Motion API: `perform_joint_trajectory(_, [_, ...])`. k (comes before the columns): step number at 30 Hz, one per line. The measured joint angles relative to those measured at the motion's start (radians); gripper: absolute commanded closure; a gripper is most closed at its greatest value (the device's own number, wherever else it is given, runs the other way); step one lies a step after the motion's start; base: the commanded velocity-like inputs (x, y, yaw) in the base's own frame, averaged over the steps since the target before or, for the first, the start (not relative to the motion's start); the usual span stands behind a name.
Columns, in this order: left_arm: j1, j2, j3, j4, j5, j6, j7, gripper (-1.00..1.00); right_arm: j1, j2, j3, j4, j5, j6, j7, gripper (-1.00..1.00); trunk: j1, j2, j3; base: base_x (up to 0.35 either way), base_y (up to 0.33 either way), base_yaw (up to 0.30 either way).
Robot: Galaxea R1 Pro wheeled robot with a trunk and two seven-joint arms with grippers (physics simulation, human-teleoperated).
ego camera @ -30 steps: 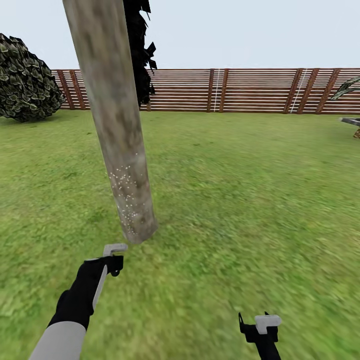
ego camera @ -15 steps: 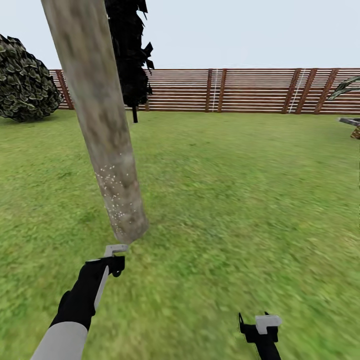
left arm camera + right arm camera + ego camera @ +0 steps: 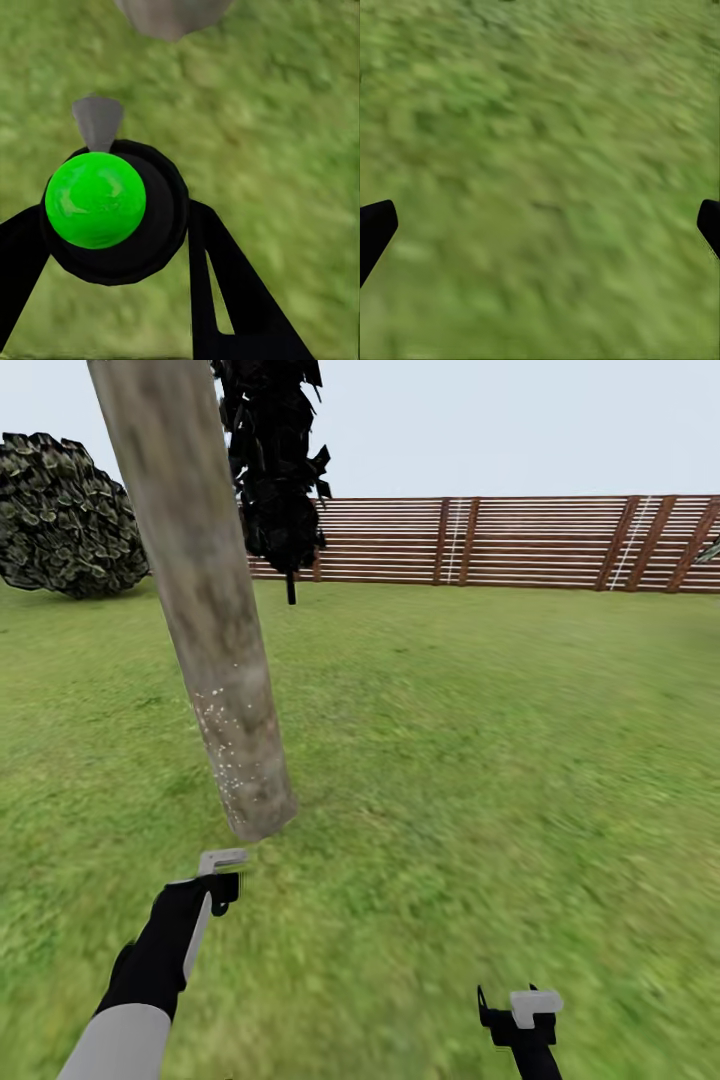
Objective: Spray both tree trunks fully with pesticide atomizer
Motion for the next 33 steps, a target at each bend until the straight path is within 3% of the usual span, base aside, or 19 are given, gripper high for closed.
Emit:
perform_joint_trajectory(20, [0.000,-0.015,0.005,0.046,0.004,-0.003,-0.003,1.00,0.000,0.000,0.000,0.000,0.001,-0.001,0.000,-1.00,0.000,0.000,0.000,0.085,-0.269,0.267])
perform_joint_trajectory(33, [0.000,-0.007,0.004,0.047,0.004,-0.003,0.005,1.00,0.000,0.000,0.000,0.000,0.001,-0.001,0.001,-1.00,0.000,0.000,0.000,0.160,-0.253,0.023])
